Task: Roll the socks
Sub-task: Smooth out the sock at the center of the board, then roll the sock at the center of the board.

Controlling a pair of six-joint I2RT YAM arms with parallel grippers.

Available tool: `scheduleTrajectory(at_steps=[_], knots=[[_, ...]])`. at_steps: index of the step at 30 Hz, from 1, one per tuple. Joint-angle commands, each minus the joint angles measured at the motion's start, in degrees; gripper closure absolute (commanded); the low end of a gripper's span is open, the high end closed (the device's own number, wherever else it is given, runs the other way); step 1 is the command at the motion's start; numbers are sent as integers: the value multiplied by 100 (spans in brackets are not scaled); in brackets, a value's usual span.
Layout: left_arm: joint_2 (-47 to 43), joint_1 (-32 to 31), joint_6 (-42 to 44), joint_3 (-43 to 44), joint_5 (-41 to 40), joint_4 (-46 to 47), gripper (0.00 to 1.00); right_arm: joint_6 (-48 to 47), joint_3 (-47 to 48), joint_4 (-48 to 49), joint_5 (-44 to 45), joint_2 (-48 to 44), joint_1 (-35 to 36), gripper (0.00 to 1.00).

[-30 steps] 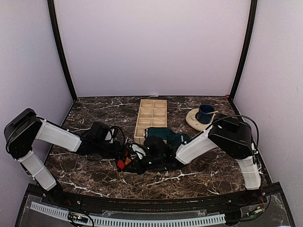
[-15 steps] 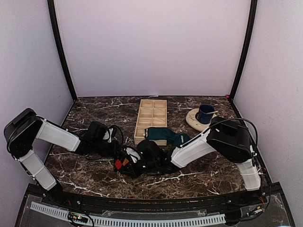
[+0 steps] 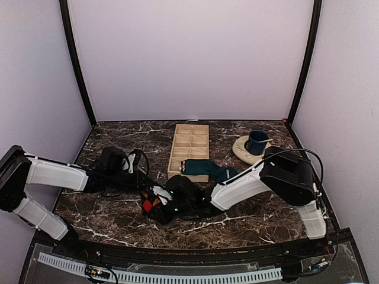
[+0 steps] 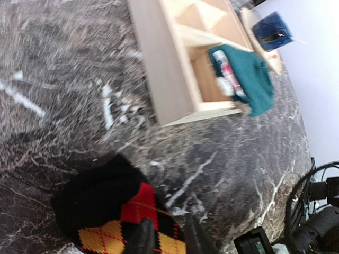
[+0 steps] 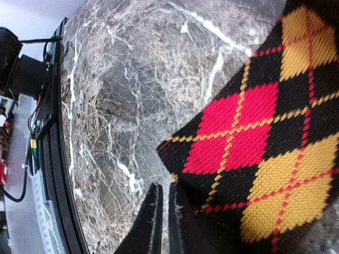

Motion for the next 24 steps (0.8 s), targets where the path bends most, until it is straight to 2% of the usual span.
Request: scheduleTrajectory(at_steps=[1, 5, 17, 24], knots=[[-630, 13, 45, 50, 80, -327, 70, -285, 162, -311, 178, -552, 101, 94], [-1057, 12, 35, 67, 2, -609, 59, -285, 103, -642, 178, -880, 167, 94], [-2719, 12, 196, -619, -623, -1037, 51, -285, -71, -1833, 178, -1849, 426, 94], [-3771, 12, 639, -820, -1258, -1107, 48, -285, -534, -370, 178, -2409, 402, 94]])
